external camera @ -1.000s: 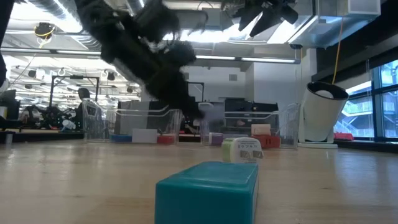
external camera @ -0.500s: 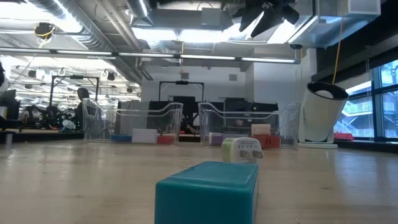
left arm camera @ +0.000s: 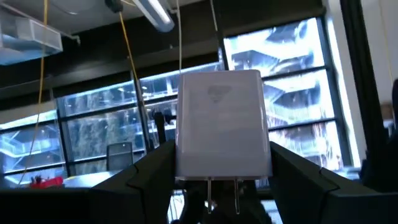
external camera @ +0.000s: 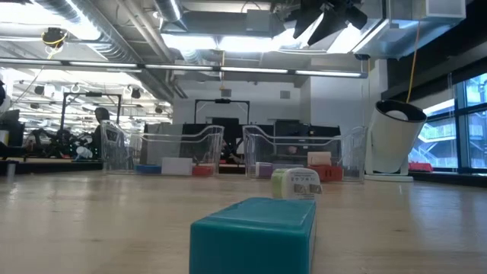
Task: Pick & Place Office items
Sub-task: Put the purple charger adapter into the right transparent bin
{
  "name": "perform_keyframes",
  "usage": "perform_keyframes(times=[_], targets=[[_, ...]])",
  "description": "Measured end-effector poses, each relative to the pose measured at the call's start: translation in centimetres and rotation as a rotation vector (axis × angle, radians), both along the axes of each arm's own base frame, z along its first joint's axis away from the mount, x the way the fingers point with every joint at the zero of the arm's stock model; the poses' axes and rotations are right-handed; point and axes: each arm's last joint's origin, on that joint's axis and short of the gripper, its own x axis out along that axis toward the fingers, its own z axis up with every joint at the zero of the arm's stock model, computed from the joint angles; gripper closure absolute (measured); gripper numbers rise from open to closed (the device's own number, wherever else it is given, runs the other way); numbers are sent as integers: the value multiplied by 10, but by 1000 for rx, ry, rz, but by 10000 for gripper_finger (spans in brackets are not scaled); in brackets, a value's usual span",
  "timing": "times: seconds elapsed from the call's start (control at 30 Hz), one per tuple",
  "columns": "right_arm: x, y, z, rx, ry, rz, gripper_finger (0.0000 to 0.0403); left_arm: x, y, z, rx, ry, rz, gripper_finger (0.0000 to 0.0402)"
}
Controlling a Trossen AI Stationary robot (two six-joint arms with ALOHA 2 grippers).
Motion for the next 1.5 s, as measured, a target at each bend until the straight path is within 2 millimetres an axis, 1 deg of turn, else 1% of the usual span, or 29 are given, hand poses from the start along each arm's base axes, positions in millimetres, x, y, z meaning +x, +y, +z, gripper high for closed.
perform_keyframes(times=[0.1, 0.23, 0.4, 0.6, 0.67, 0.77, 0.87, 1.07, 1.2, 1.3, 1.4, 1.5], targets=[[0, 0, 0, 0, 0, -1, 186, 8, 0, -9, 18, 69, 7, 185], [0, -1, 1, -25, -9, -32, 186, 24, 6, -31, 28, 238, 76, 185], [-1, -3, 2, -79, -20, -90, 186, 53, 23, -69, -72, 421, 160, 185], [-2, -5, 2, -99, -2, -88, 186, 90, 46, -125, -221, 573, 212, 185], [-2, -6, 2, -108, 10, -83, 186, 101, 53, -138, -267, 609, 228, 185], [-2, -7, 2, -123, 32, -73, 186, 118, 65, -142, -296, 629, 255, 185], [-2, -9, 2, -136, 51, -65, 186, 136, 81, -144, -301, 694, 291, 185], [-3, -14, 2, -159, 97, -51, 186, 171, 109, -163, -343, 918, 301, 185], [-5, -16, 0, -159, 132, -56, 186, 189, 120, -176, -317, 982, 315, 185], [-7, -17, -2, -158, 161, -59, 186, 194, 125, -188, -298, 1014, 319, 185], [-9, -18, -3, -155, 184, -58, 186, 194, 129, -200, -298, 1055, 326, 185], [-9, -18, -3, -155, 189, -58, 186, 193, 132, -203, -306, 1070, 332, 185]])
